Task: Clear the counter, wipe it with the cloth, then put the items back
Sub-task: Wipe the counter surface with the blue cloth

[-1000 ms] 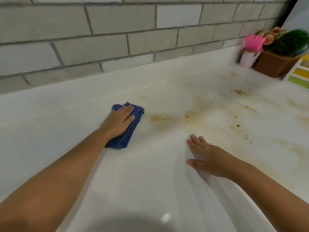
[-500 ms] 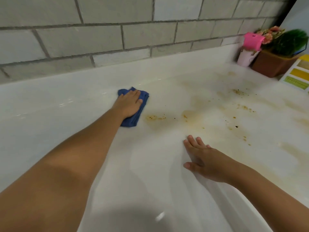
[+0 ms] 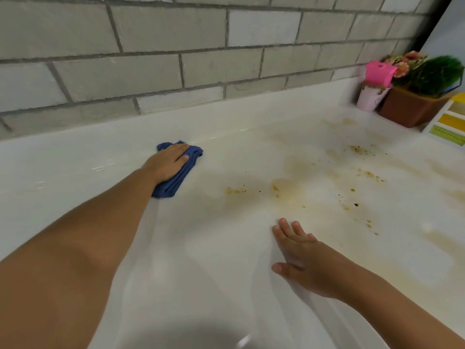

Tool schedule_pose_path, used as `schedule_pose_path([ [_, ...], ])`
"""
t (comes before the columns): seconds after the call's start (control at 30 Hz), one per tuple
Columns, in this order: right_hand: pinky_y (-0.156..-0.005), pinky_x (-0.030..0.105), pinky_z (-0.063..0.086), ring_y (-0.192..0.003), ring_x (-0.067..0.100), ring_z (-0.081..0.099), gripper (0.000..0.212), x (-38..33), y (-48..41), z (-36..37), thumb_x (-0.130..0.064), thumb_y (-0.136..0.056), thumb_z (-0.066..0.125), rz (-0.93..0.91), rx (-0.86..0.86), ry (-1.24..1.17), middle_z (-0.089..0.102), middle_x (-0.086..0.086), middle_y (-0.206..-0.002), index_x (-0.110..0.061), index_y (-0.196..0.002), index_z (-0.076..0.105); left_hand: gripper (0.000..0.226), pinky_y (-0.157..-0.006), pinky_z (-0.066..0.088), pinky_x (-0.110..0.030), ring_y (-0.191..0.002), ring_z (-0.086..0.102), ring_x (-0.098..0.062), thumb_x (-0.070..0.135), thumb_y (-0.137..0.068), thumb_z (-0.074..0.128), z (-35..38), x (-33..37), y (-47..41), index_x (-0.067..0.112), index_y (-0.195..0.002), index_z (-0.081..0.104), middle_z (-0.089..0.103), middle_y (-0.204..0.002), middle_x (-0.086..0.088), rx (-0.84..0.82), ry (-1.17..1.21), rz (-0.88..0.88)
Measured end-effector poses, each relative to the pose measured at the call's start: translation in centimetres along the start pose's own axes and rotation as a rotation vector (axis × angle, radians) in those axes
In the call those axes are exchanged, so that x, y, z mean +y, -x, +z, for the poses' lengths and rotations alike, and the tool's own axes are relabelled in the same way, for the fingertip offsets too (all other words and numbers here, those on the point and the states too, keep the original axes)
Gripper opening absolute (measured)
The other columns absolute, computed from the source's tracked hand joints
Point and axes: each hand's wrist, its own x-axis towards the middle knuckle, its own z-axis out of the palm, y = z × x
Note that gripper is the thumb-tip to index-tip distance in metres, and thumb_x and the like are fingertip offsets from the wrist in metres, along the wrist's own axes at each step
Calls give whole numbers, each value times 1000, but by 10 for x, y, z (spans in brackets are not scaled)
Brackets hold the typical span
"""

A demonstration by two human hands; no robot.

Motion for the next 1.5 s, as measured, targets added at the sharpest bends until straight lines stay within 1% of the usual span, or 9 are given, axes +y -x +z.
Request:
schedule_pose_path([
  [0.23, -117, 26, -3, -143, 12, -18, 75, 0, 2, -2, -45, -98, 34, 12, -12, -16, -29, -7, -148, -18, -147, -17, 47, -111, 20, -29, -141, 25, -20, 29, -101, 35, 26, 58, 20, 14, -145, 31, 28, -153, -3, -18, 24, 165],
  [0.37, -117, 28, -2, -144, 14, -17, 77, -4, 3, -7, -43, -98, 35, 29, -42, -13, -23, -2, -155, -17, -147, -18, 35, -102, 33, -32, -120, 45, -26, 24, -94, 52, 24, 41, 62, 9, -125, 57, 49, -130, -9, 247, 21, 207],
  [0.5, -117, 29, -2, -144, 15, -16, 76, -6, 5, -8, -43, -98, 35, 31, -46, -22, -23, -1, -155, -15, -147, -16, 31, -102, 34, -29, -118, 49, -24, 18, -95, 50, 12, 10, 96, 7, -124, 59, 53, -128, -10, 191, 93, 184],
  [0.77, -117, 29, -1, -144, 16, -18, 75, -6, 4, -5, -43, -99, 31, 31, -38, 21, -25, -1, -154, -14, -146, -21, 37, -98, 37, -41, -114, 45, -37, 20, -96, 41, -19, -82, 115, -10, -113, 56, 52, -122, -26, 402, -26, -442],
  [1.0, -116, 27, -5, -134, 8, -27, 75, 2, 0, 2, -45, -99, 30, -14, -12, -11, -35, -8, -135, -18, -145, -22, 57, -110, 25, -43, -133, 27, -37, 30, -99, 29, -6, -33, 52, -10, -140, 24, 25, -146, -25, 341, -86, -754],
  [1.13, -116, 28, -6, -140, 12, -25, 75, 3, 0, 1, -46, -99, 30, -15, -24, -9, -34, -11, -137, -18, -145, -22, 56, -110, 24, -42, -133, 27, -36, 32, -99, 29, 8, 0, 24, -9, -138, 28, 27, -145, -24, 288, -106, -637],
  [1.23, -116, 28, -5, -142, 14, -22, 76, 2, 1, -1, -46, -99, 31, -16, -33, -11, -33, -9, -142, -17, -145, -22, 51, -108, 25, -42, -132, 31, -33, 31, -100, 26, 18, 16, 15, -1, -139, 34, 32, -146, -19, 213, -143, -356],
  [1.37, -117, 31, -3, -144, 18, -19, 75, -1, 3, -3, -45, -99, 31, 1, -36, 13, -25, 0, -154, -16, -147, -18, 51, -117, 3, -43, -146, 3, -23, 35, -102, 17, 25, 30, 23, 19, -150, 12, 4, -159, -5, 5, -167, -120],
  [1.5, -118, 35, -1, -145, 22, -16, 72, -5, 5, -1, -40, -99, 34, 16, 9, -10, -20, 4, -156, -13, -149, -12, 51, -118, 1, -41, -146, -1, -18, 35, -102, 16, 35, 62, 53, 22, -151, 8, 0, -159, 1, -70, -160, 44],
])
